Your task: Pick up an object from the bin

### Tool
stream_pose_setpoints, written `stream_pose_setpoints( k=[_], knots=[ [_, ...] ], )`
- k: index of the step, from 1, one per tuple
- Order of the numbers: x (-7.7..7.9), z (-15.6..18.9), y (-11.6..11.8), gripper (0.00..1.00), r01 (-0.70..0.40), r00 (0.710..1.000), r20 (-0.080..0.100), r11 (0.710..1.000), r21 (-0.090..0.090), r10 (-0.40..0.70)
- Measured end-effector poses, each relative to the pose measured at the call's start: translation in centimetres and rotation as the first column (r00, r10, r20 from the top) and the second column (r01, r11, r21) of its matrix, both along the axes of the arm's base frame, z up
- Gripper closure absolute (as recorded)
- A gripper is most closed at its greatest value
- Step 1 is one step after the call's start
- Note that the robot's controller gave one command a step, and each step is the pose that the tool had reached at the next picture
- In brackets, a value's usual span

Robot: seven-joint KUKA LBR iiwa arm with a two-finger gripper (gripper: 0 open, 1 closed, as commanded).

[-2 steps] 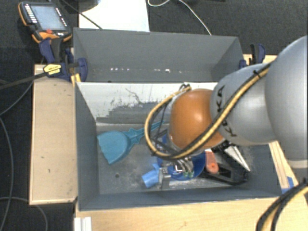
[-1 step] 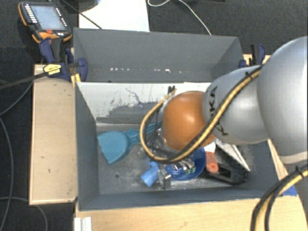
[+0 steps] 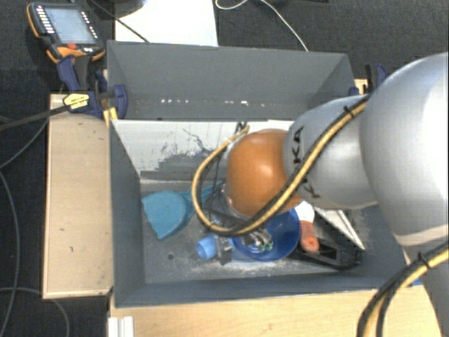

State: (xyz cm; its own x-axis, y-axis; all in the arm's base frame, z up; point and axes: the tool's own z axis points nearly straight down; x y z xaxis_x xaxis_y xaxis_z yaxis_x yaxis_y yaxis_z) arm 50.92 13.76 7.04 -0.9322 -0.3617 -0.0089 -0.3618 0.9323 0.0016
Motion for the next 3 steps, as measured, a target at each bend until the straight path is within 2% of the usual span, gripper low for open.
stream_pose_setpoints(
  k=[2, 3],
  knots=[
    [-0.1, 0.3, -0.1, 1.00, 0.002, 1.000, -0.004, 1.000, -0.001, -0.002],
    [-0.3, 2.1, -0.1, 1.00, 0.002, 1.000, -0.010, 1.000, -0.003, -0.002]
  ],
)
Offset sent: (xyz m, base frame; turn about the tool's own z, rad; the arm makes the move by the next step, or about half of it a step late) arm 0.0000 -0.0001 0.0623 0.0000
